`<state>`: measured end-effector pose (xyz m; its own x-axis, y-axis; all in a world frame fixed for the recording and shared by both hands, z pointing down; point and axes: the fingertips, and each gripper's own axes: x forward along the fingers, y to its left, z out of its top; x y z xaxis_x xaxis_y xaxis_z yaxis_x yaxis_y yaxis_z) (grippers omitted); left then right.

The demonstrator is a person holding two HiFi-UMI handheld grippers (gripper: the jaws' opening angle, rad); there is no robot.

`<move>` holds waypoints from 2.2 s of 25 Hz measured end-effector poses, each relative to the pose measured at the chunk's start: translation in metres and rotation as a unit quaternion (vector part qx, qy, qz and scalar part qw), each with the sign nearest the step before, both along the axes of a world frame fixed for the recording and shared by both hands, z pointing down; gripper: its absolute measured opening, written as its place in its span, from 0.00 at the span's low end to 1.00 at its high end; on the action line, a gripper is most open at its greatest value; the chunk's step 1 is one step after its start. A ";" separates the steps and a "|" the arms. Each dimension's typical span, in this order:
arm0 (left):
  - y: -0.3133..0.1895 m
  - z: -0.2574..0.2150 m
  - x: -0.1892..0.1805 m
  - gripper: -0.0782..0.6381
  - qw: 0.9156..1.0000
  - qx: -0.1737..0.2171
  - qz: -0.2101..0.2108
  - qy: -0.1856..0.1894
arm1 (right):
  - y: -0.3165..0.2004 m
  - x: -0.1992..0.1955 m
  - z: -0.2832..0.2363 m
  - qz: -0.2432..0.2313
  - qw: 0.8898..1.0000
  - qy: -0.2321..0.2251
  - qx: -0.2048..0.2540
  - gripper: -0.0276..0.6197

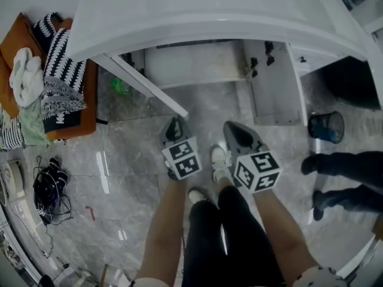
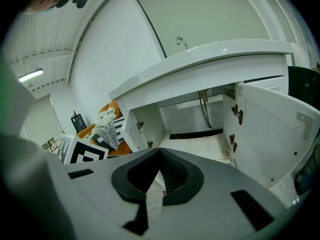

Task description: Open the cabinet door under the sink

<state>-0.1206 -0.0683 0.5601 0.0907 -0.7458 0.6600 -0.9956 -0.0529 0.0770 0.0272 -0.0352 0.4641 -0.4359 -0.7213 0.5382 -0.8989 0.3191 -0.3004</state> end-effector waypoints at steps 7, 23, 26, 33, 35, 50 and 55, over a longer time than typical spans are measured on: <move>0.011 0.002 -0.014 0.18 1.000 -0.008 -0.014 0.007 | 0.008 -0.015 -0.003 -0.011 1.000 -0.004 0.002 0.06; 0.037 0.001 -0.063 0.17 1.000 -0.020 -0.014 -0.013 | 0.023 -0.043 -0.005 -0.022 1.000 -0.018 0.004 0.05; 0.041 0.000 -0.074 0.16 1.000 -0.022 -0.014 -0.017 | 0.028 -0.051 -0.004 -0.026 0.999 -0.020 0.001 0.06; 0.048 -0.001 -0.093 0.16 1.000 -0.023 -0.007 -0.020 | 0.037 -0.069 -0.005 -0.040 0.999 -0.025 0.000 0.05; 0.050 -0.001 -0.099 0.16 1.000 -0.020 -0.005 -0.022 | 0.039 -0.072 -0.005 -0.044 0.999 -0.025 -0.001 0.05; 0.057 -0.003 -0.154 0.16 1.000 0.011 0.012 -0.005 | 0.050 -0.100 -0.008 -0.065 0.998 -0.025 0.000 0.05; 0.059 -0.002 -0.182 0.15 0.999 0.005 -0.024 0.022 | 0.054 -0.109 -0.006 -0.072 0.997 -0.026 -0.003 0.05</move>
